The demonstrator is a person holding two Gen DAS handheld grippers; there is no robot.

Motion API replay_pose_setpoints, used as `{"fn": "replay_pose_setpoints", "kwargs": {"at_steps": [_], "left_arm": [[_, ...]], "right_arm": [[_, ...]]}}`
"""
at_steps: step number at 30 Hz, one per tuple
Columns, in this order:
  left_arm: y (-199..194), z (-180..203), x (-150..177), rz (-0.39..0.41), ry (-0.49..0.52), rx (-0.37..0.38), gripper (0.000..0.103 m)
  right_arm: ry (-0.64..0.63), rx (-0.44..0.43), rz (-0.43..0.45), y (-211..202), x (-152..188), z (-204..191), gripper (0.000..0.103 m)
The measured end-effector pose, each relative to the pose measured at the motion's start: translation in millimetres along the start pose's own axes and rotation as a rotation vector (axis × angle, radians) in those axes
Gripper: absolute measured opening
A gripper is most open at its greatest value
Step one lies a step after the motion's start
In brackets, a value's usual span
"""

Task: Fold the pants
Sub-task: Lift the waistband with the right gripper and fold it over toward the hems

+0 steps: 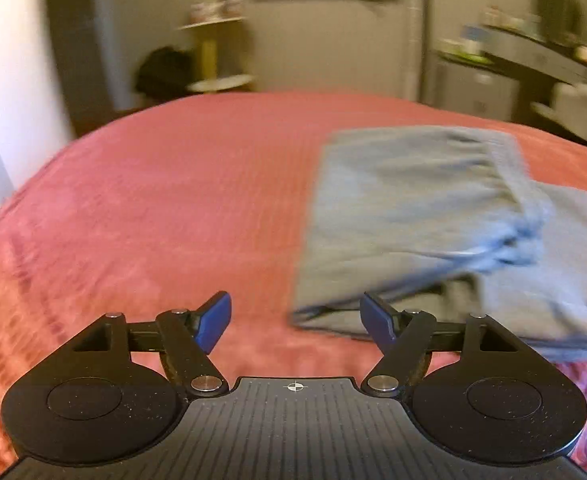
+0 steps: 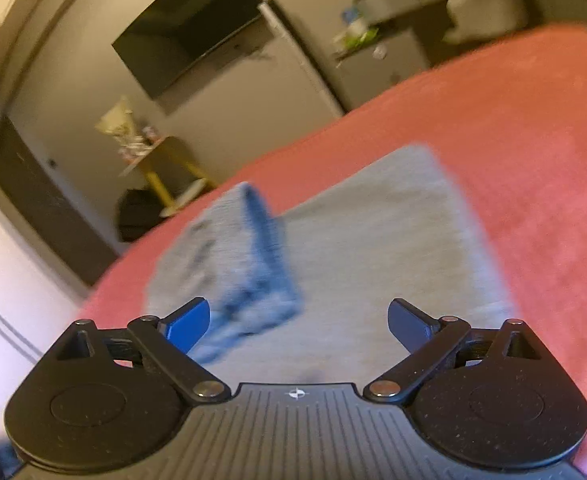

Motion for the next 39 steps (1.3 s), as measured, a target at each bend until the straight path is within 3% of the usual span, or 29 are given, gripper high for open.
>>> {"fn": "replay_pose_setpoints", "kwargs": {"at_steps": [3, 6, 9, 11, 12, 14, 19, 23, 28, 30, 32, 36, 38, 39], "left_arm": [[19, -12, 3, -0.079, -0.093, 0.072, 0.079], [36, -15, 10, -0.160, -0.155, 0.123, 0.074], [36, -18, 23, -0.190, -0.186, 0.166, 0.072], [35, -24, 26, -0.209, -0.197, 0.185, 0.070], [38, -23, 27, -0.219, -0.201, 0.187, 0.069], [39, -21, 31, -0.229, -0.209, 0.197, 0.068], [41, -22, 33, -0.272, -0.223, 0.216, 0.067], [44, -29, 36, -0.300, -0.284, 0.213, 0.065], [45, -37, 38, -0.329, -0.341, 0.195, 0.064], [46, -38, 40, -0.338, -0.352, 0.196, 0.063], [46, -38, 40, -0.340, -0.351, 0.201, 0.063], [44, -32, 40, -0.344, -0.313, 0.197, 0.063], [43, -30, 39, -0.337, -0.296, 0.200, 0.063], [42, -30, 39, -0.331, -0.292, 0.199, 0.063]], "right_arm": [[0.151, -0.043, -0.029, 41, -2, 4, 0.088], [0.304, -0.017, -0.072, 84, 0, 20, 0.088], [0.401, -0.026, -0.036, 106, -4, 27, 0.087], [0.440, -0.015, -0.013, 115, -9, 27, 0.074], [0.449, -0.018, -0.010, 118, -10, 26, 0.056], [0.427, -0.034, 0.019, 117, -12, 16, 0.049], [0.370, -0.004, -0.027, 128, -9, 1, 0.056], [0.265, 0.032, -0.039, 128, -24, -31, 0.044], [0.309, -0.220, 0.111, 69, -52, -76, 0.042], [0.298, -0.242, 0.175, 42, -57, -72, 0.042], [0.240, -0.178, 0.214, 21, -57, -60, 0.042], [0.251, 0.082, 0.184, 6, -34, 9, 0.047], [0.380, 0.200, 0.118, 10, -13, 56, 0.054], [0.479, 0.215, 0.091, 10, -1, 76, 0.055]]}}
Point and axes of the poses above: each gripper's, at about its wrist camera, not at the fingertips, and y roughly the way its jaws point, z to its right, x to its underside, the point moved 7 cm from there along y, roughly the way its jaws point, and after that the axes turned 13 degrees about -x, right-handed, at the moved point
